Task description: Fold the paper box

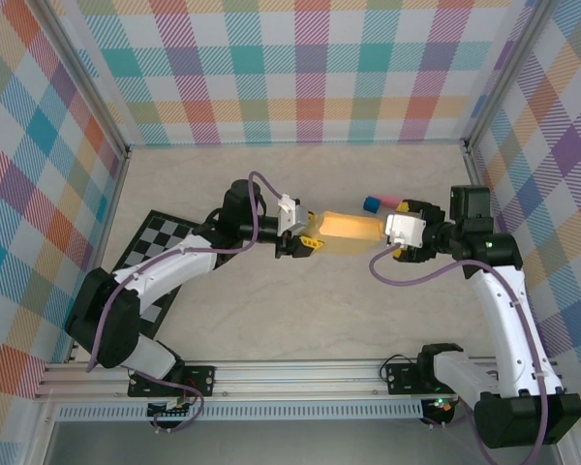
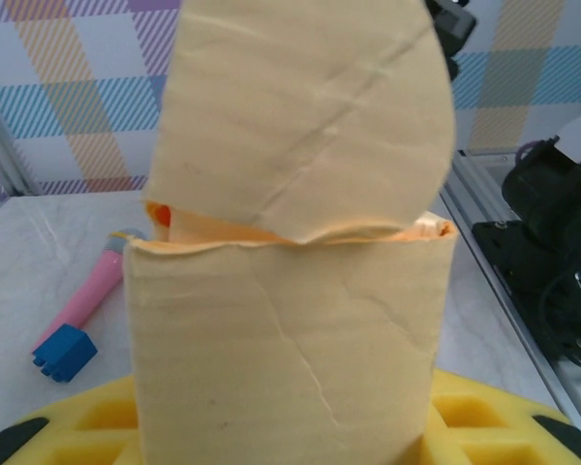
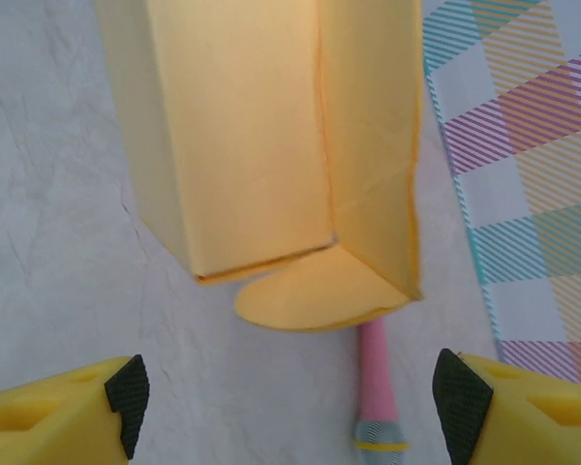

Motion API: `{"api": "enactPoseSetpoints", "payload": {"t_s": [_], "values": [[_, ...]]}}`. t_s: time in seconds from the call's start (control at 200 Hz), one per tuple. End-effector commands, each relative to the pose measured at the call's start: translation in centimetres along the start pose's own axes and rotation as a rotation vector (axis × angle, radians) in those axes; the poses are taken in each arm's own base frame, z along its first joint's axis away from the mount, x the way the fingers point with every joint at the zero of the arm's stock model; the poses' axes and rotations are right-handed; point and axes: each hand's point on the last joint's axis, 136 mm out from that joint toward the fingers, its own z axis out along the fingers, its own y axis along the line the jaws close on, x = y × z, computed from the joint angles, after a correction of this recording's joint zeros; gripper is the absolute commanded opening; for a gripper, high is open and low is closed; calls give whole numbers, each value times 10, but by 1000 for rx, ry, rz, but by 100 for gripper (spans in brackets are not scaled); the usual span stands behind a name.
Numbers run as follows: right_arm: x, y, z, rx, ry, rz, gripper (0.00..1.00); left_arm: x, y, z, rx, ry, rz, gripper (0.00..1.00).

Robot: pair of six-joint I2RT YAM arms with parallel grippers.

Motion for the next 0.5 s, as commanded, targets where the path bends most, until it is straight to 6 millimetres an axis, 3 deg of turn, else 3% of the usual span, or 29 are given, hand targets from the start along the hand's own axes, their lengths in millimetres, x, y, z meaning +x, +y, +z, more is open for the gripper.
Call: {"api": "enactPoseSetpoints", "payload": {"t_s": [0.0, 0.1, 0.24, 0.495], "values": [[6, -12, -2, 95, 38, -213, 79, -17, -10, -8, 54, -20, 78, 40], [-13, -13, -6, 109, -56, -272, 76, -17, -13, -8, 70, -20, 77, 40], [-35, -2, -12, 79, -177, -321, 62, -16, -12, -7, 72, -19, 76, 39], [-42, 14, -16, 46, -210, -301, 50, -18, -9, -6, 67, -25, 63, 39]]}}
